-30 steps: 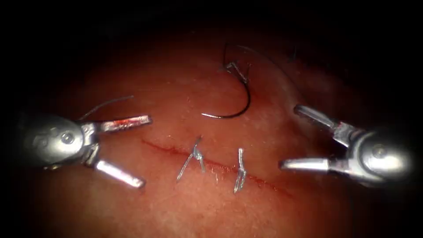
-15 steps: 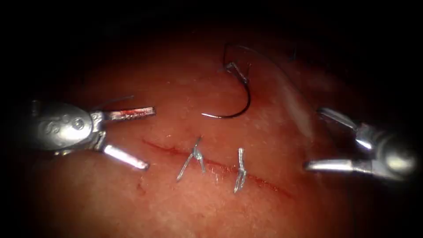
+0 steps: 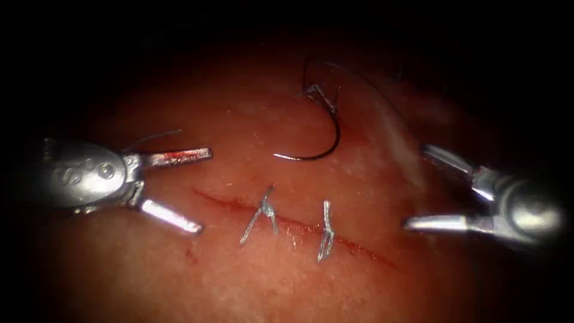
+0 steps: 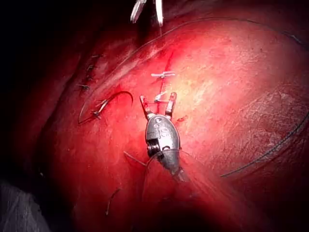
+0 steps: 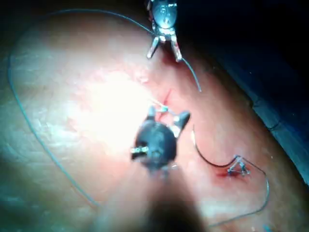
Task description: Wound Closure
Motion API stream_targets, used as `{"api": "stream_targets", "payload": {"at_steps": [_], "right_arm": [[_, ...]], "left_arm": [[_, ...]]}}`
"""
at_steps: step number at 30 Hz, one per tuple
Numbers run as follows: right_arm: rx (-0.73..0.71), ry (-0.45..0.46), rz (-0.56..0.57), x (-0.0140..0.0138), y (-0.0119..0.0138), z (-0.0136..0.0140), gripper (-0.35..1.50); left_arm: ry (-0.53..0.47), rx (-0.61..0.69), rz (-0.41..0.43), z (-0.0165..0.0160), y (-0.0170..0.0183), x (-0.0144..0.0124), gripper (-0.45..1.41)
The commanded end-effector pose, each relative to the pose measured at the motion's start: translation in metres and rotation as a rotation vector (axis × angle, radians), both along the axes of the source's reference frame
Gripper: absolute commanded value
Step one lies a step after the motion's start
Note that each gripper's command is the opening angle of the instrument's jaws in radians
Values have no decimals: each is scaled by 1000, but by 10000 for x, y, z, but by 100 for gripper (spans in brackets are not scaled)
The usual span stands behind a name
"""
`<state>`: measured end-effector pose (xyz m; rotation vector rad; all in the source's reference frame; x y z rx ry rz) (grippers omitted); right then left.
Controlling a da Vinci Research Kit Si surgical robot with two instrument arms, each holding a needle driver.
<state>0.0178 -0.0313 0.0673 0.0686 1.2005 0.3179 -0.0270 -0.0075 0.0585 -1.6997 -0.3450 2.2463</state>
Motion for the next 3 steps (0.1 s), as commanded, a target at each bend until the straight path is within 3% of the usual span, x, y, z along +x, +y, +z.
{"api": "stream_targets", "payload": {"at_steps": [1,3], "right_arm": [[-2,2,1,7,-1,5,120],[-2,2,1,7,-2,4,120]], "left_arm": [[-2,-2,0,7,0,-5,37],[-2,-2,0,7,0,-5,37]]}}
